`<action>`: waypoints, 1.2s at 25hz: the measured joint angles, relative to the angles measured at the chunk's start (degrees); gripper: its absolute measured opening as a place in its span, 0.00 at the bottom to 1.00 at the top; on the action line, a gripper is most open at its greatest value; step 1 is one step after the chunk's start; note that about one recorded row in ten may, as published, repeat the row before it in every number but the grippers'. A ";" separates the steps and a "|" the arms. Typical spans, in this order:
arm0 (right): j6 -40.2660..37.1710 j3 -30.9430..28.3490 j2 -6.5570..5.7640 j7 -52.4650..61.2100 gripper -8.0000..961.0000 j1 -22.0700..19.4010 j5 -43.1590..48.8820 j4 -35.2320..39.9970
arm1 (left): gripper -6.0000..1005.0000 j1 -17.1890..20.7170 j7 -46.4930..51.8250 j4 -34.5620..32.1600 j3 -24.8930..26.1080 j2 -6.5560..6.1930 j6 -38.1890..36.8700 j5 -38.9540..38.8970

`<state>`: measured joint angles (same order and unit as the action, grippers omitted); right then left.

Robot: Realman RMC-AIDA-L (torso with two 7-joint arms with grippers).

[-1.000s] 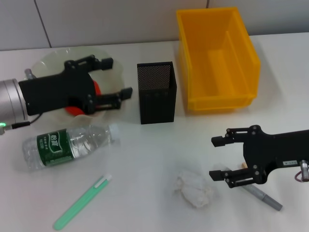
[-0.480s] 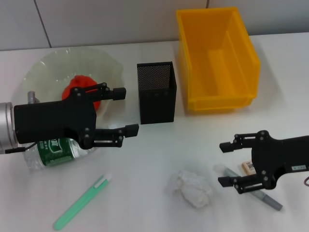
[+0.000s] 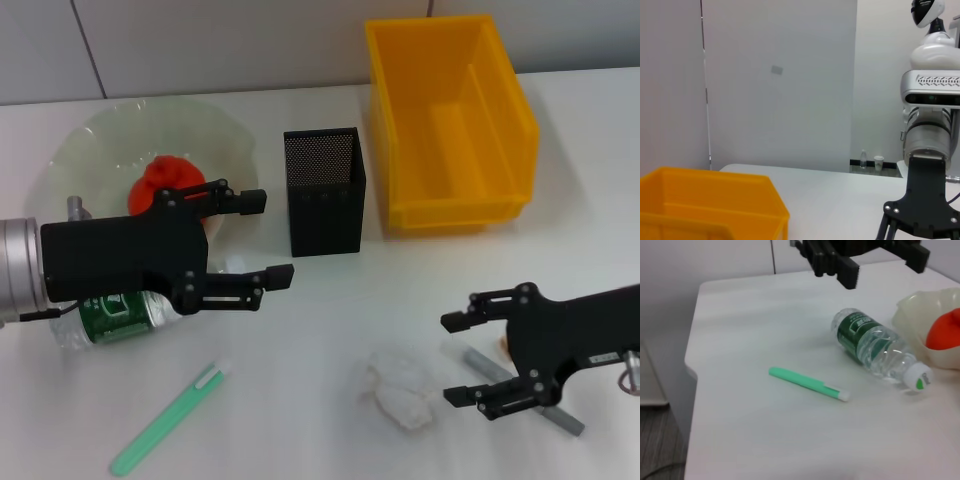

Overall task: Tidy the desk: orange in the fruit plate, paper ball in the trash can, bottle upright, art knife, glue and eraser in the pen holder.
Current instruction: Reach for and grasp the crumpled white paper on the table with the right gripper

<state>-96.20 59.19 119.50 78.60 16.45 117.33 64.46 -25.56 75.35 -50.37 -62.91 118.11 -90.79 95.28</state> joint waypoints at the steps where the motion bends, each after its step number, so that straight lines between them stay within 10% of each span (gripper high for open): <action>1: 0.06 0.60 -0.05 0.27 0.78 0.30 0.22 0.25 | 0.86 -0.04 0.00 0.04 -0.10 0.00 0.22 0.00; 30: 1.77 11.19 -0.35 15.48 0.78 12.19 14.94 4.70 | 0.86 -0.42 -0.21 0.29 -0.19 0.15 1.18 0.61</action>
<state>-94.43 70.37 119.15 94.09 28.64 132.27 69.15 -25.98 75.15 -50.08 -63.10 118.26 -89.61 95.89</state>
